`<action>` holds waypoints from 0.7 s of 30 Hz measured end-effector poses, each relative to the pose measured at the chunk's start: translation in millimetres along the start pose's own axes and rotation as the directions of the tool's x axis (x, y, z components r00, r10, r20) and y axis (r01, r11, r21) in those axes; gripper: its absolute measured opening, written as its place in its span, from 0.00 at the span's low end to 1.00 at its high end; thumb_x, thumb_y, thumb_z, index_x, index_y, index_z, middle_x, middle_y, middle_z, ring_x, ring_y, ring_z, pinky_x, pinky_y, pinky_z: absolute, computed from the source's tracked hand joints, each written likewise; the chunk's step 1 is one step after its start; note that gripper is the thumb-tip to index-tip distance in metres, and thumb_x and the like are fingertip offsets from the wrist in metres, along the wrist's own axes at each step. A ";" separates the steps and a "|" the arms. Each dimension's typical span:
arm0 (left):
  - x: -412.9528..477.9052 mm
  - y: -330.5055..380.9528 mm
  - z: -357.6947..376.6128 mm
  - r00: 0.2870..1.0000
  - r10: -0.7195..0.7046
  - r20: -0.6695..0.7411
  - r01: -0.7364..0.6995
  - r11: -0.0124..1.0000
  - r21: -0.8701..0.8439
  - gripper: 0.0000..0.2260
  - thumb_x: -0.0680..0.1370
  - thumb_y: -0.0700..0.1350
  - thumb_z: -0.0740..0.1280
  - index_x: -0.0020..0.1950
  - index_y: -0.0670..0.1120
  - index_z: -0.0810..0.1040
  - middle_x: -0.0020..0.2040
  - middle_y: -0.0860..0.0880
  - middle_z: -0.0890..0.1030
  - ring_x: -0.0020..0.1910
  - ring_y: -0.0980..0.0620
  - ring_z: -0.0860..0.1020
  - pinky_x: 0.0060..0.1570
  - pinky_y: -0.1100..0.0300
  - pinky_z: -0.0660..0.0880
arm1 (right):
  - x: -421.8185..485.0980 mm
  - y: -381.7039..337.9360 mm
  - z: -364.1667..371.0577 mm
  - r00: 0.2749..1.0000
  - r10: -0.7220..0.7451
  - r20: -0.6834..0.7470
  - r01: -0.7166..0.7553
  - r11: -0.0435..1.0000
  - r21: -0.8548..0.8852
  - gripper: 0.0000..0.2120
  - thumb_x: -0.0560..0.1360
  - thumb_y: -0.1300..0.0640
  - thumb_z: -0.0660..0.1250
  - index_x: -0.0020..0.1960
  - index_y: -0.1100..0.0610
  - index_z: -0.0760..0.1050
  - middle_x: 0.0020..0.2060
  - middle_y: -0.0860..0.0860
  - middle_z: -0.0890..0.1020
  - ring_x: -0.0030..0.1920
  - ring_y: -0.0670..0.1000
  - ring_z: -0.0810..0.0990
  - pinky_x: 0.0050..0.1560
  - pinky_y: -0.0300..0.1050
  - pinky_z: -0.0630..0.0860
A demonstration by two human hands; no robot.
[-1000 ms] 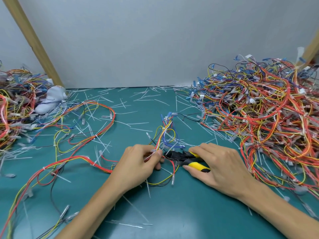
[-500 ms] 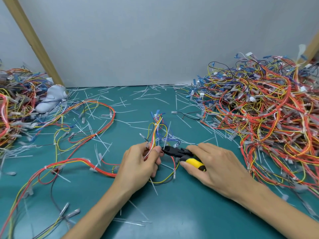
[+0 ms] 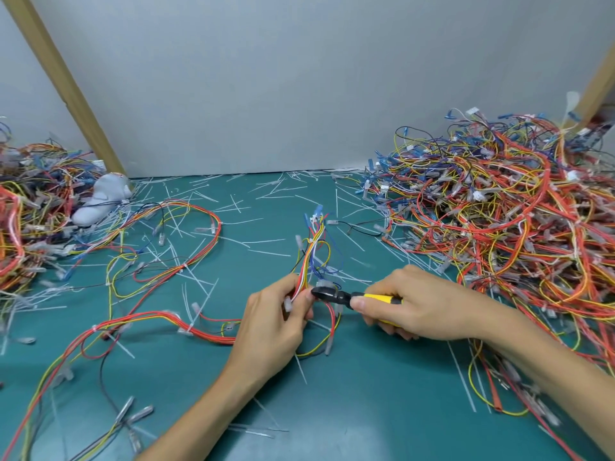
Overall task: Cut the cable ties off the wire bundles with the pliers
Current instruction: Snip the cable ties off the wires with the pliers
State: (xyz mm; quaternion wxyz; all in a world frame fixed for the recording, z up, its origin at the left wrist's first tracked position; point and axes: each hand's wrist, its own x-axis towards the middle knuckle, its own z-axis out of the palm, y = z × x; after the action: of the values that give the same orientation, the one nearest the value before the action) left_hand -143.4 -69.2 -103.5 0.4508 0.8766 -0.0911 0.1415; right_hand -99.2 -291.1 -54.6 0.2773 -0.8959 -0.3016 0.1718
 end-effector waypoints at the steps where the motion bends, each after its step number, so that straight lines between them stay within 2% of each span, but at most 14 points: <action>1: 0.3 -0.7 0.3 1.000 -0.016 -0.002 0.016 1.000 -0.006 0.13 0.80 0.45 0.64 0.35 0.48 0.72 0.25 0.56 0.73 0.24 0.58 0.68 0.29 0.64 0.65 | -0.3 1.0 1.5 0.999 -0.012 -0.034 0.011 0.999 -0.037 0.26 0.77 0.34 0.56 0.37 0.54 0.75 0.29 0.51 0.80 0.26 0.46 0.76 0.31 0.38 0.73; 4: 1.1 -1.1 0.9 0.998 -0.058 -0.010 0.058 0.998 -0.021 0.15 0.80 0.47 0.64 0.33 0.50 0.73 0.24 0.55 0.73 0.24 0.58 0.68 0.28 0.63 0.65 | -4.4 6.4 8.3 0.983 -0.021 -0.184 -0.020 0.975 -0.220 0.25 0.73 0.27 0.51 0.37 0.47 0.72 0.29 0.49 0.75 0.32 0.48 0.72 0.35 0.48 0.71; 7: 2.1 -1.0 1.0 0.996 -0.088 -0.004 0.088 0.996 -0.008 0.16 0.80 0.48 0.64 0.32 0.51 0.73 0.23 0.59 0.74 0.23 0.59 0.68 0.28 0.65 0.64 | -7.9 14.3 19.8 0.938 -0.039 -0.345 -0.103 0.918 -0.384 0.23 0.71 0.26 0.51 0.46 0.42 0.73 0.38 0.42 0.78 0.40 0.45 0.74 0.39 0.45 0.70; 11: 4.0 -4.5 -0.5 0.992 -0.122 0.021 0.123 0.990 -0.074 0.16 0.81 0.49 0.63 0.33 0.49 0.75 0.22 0.51 0.73 0.21 0.57 0.69 0.27 0.66 0.64 | -7.6 24.5 28.7 0.892 -0.117 -0.437 -0.091 0.900 -0.426 0.23 0.73 0.30 0.54 0.55 0.44 0.75 0.45 0.41 0.79 0.47 0.44 0.76 0.41 0.38 0.65; 14: 3.5 -5.6 -1.0 0.993 -0.117 0.030 0.119 0.989 -0.087 0.16 0.81 0.50 0.62 0.33 0.49 0.75 0.22 0.49 0.74 0.21 0.57 0.70 0.26 0.67 0.64 | -6.9 28.4 32.0 0.870 -0.151 -0.469 -0.076 0.899 -0.431 0.24 0.74 0.30 0.54 0.55 0.45 0.76 0.44 0.42 0.79 0.46 0.45 0.77 0.42 0.39 0.67; 19: 4.3 -7.8 -1.5 0.994 -0.099 0.047 0.102 0.992 -0.069 0.16 0.81 0.50 0.61 0.34 0.49 0.74 0.22 0.51 0.75 0.22 0.59 0.70 0.27 0.69 0.64 | -4.4 29.4 35.0 0.841 -0.216 -0.496 -0.040 0.889 -0.456 0.23 0.76 0.33 0.56 0.58 0.48 0.76 0.46 0.43 0.78 0.47 0.47 0.76 0.47 0.40 0.69; 21: 5.4 -6.5 -3.6 0.992 -0.106 0.075 0.112 0.990 -0.082 0.16 0.82 0.51 0.60 0.36 0.49 0.76 0.24 0.51 0.77 0.24 0.59 0.72 0.29 0.68 0.66 | -4.7 27.0 35.3 0.829 -0.220 -0.514 -0.043 0.891 -0.451 0.22 0.76 0.34 0.56 0.54 0.49 0.77 0.43 0.44 0.79 0.44 0.48 0.78 0.43 0.44 0.73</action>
State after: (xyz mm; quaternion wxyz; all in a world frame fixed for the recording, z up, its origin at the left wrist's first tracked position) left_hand -137.1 -62.7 -104.7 0.4916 0.8645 -0.0651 0.0816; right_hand -107.5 -298.2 -97.9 0.1483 -0.9305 -0.2819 -0.1808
